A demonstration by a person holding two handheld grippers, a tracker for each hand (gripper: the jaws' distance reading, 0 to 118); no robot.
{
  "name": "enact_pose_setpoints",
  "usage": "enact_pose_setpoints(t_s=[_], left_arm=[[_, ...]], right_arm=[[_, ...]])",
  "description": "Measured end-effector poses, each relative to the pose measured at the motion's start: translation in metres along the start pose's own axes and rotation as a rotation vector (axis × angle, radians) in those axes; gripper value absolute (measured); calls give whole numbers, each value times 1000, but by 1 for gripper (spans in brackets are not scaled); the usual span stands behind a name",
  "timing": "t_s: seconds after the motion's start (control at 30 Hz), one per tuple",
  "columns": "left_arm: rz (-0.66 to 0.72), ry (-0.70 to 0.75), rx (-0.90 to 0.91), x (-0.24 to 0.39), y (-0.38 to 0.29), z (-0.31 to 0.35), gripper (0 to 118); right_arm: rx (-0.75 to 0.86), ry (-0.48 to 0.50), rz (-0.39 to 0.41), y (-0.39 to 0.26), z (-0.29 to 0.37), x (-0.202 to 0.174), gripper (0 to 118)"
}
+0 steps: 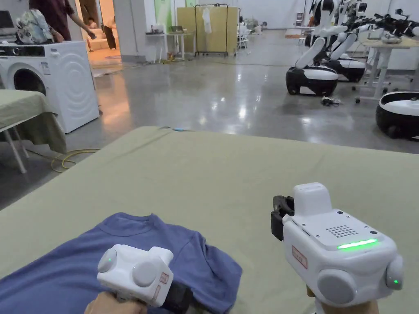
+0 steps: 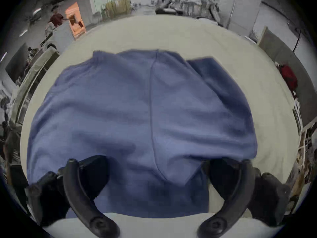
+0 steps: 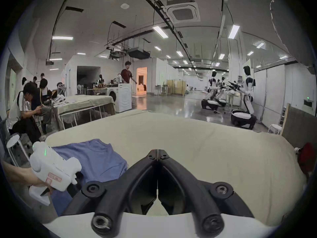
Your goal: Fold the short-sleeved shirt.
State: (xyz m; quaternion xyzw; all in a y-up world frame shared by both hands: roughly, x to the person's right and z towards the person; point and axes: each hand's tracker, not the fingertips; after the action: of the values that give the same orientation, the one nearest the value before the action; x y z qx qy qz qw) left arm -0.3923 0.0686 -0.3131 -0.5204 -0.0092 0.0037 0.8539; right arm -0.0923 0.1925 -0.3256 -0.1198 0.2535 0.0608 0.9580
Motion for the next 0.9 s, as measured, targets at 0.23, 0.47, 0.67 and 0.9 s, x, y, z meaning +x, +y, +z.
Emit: enact_pose_setpoints(t_s=[0.23, 0.47, 0.67, 0.9], left_arm=[[117, 31, 82, -29, 28, 0, 4], [304, -111, 112, -48, 24, 3, 4], [227, -258, 275, -9, 84, 73, 5], [17, -587, 392, 131, 183, 113, 4]], right_arm=[[-21, 7, 4, -6, 1, 6, 3], [-17, -16, -28, -8, 12, 32, 3], [25, -90, -74, -1, 37, 72, 3], [66, -213, -129, 0, 83, 129, 4]])
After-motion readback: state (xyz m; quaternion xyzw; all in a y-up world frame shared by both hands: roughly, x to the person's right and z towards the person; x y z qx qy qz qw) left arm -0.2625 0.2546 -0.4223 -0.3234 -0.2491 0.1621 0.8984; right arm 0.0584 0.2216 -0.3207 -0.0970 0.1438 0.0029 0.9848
